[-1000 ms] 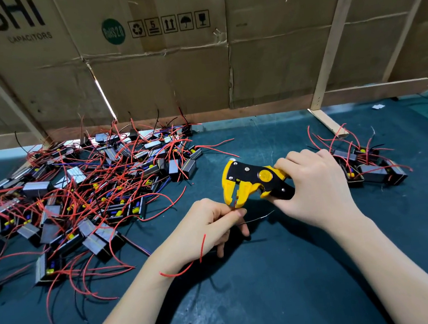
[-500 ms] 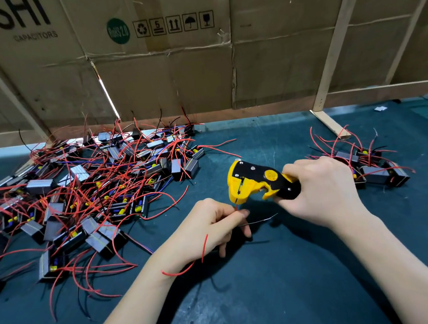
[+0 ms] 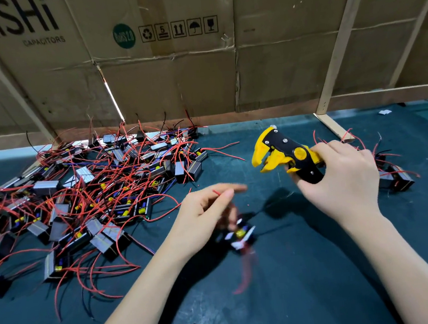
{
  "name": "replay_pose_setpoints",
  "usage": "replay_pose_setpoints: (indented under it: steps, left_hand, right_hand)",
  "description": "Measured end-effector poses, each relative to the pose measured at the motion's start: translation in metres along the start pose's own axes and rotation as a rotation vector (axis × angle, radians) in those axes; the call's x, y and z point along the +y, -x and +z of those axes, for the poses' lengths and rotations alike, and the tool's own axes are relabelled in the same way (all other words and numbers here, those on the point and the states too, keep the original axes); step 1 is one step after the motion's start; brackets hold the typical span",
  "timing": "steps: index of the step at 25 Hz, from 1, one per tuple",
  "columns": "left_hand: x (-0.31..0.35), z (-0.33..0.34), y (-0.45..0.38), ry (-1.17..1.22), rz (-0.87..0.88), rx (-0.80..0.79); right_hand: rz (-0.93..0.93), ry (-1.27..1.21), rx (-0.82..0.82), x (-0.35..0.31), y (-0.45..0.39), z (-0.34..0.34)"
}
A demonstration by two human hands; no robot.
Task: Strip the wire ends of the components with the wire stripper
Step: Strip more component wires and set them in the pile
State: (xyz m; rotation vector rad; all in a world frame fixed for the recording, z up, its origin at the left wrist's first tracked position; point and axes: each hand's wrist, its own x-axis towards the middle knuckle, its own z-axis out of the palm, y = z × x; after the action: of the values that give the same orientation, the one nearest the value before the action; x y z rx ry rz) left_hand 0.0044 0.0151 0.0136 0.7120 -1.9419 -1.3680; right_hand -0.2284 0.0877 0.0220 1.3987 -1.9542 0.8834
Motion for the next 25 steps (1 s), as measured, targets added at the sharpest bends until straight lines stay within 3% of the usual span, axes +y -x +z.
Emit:
replay_pose_setpoints:
  steps: [2, 3, 6, 8, 9, 12, 14, 25]
  left_hand:
    - [0.001, 0.001, -0.001, 0.100, 0.024, -0.069]
    - [0.000, -0.001, -0.003, 0.032, 0.031, -0.035]
    - [-0.006, -0.028, -0.008, -0.497, 0.057, 0.386]
    - [-0.013, -0.055, -0.006, -0.923, -0.070, 0.663]
    - [-0.017, -0.066, -0.005, -1.051, -0.177, 0.724]
    - [-0.025, -0.080, -0.001, -1.206, -0.392, 0.691]
    - [-0.028, -0.081, 0.000, -1.261, -0.393, 0.661]
    - [-0.022, -0.072, -0.001, -1.218, -0.010, 0.756]
  right_hand:
    - [0.044, -0.019, 0.018, 0.002, -0.002, -0.001]
    - [0.062, -0.034, 0.024, 0.003, -0.003, -0.002]
    - [0.053, -0.078, 0.013, 0.003, -0.003, -0.004]
    - [0.003, -0.099, -0.047, 0.000, -0.002, -0.003]
    - [-0.036, -0.108, -0.102, -0.002, 0.000, -0.002]
    - [-0.143, -0.007, -0.331, -0.004, 0.006, 0.005]
    - [-0.161, 0.112, -0.446, -0.004, 0.011, 0.012]
    - [0.288, 0.138, -0.312, 0.018, 0.002, 0.010]
